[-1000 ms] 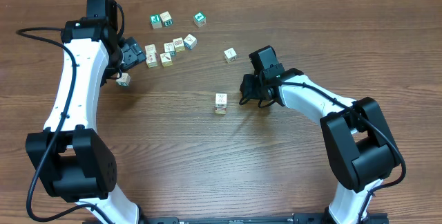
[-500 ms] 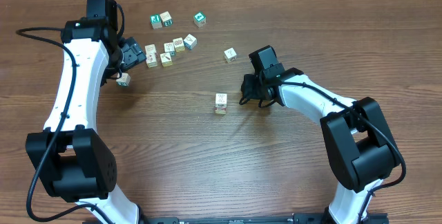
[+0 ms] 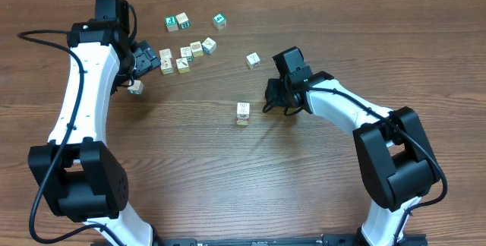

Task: Form a tower

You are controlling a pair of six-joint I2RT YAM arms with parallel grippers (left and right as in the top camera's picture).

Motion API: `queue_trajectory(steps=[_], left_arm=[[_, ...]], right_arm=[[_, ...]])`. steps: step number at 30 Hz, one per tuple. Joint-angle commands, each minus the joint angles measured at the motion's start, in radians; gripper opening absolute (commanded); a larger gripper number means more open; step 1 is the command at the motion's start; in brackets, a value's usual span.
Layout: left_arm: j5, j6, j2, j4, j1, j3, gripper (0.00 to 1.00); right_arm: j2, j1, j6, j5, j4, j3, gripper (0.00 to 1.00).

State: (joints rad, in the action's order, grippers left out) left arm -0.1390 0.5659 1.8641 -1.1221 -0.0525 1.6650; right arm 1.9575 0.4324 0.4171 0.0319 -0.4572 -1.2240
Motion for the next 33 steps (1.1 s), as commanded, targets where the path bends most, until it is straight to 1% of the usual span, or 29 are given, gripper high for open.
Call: queue_trajectory(steps=[1,7,14,18,23,30,33], left_arm=[[0.002,-0.012,-0.016,0.0,0.0,0.013,1.0],[0.001,-0.013,-0.016,0.001,0.0,0.013,1.0],[0.002,-0.013,-0.016,0.001,0.0,0.013,0.99],[0.002,-0.012,-0.016,0.001,0.0,0.013,1.0],[0.002,-0.013,-0.016,0.001,0.0,0.013,0.99],[0.002,-0.013,-0.016,0.001,0.0,0.013,0.99],[0.002,-0.013,-0.016,0.001,0.0,0.013,0.99]], right_arm=[[0.0,-0.002,-0.007,-0.015,-0.002,-0.036,0.42],[0.0,-0.002,-0.007,-0.015,-0.031,-0.036,0.37],[0.0,-0.002,-0.007,-0.015,-0.048,-0.036,0.24],[0.0,-0.002,-0.007,-0.015,-0.047,-0.036,0.2],[0.0,-0.002,-0.007,-0.015,-0.051,-0.036,0.2],[0.0,-0.002,-0.007,-0.016,-0.05,-0.036,0.33],[0.001,-0.002,-0.007,-0.016,-0.05,-0.035,0.34]])
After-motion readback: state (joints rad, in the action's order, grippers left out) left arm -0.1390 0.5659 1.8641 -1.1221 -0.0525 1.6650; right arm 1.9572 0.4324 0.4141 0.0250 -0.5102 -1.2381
